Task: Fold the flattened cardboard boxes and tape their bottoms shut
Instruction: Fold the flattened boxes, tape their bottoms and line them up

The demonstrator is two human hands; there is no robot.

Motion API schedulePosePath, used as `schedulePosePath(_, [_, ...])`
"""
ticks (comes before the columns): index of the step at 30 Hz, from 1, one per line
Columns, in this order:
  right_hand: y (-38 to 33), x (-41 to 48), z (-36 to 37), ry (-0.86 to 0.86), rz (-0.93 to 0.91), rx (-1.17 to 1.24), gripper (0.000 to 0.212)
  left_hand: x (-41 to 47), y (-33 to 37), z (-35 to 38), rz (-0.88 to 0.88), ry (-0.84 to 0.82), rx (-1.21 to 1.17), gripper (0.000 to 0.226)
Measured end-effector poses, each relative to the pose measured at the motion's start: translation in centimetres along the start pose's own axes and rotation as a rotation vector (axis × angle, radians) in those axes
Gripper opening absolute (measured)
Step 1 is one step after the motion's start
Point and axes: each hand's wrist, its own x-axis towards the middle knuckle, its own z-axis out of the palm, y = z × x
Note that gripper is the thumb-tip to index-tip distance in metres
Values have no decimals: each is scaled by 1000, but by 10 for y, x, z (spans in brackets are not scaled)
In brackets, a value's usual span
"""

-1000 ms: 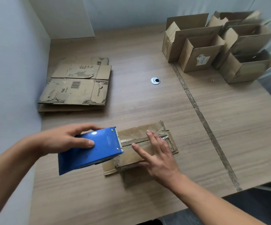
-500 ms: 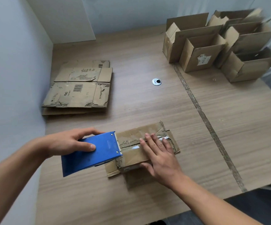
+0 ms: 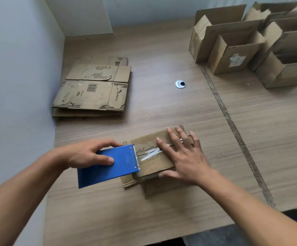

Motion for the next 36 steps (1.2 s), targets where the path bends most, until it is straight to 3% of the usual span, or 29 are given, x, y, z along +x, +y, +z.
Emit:
schedulePosePath(4, [9,12,-8,-89,-36,139,97,-3,-2,-3,-7,26,-74,53])
schedulePosePath(12, [23,45,-24,-235,-121,82,125,-12,-3,-9,8,58,-226,51])
schedulePosePath(20, [28,38,-7,7,-278,119,98,-8,-3,-18,-33,38,-220,45])
schedulePosePath(26, [28,36,-8,-5,-300,60,81,-8,-7,-23,-44,16,-244,44])
schedulePosePath(36, [24,42,-10,-42,-290,-1,82,-32,-22,-46,-154,-31,-230,37])
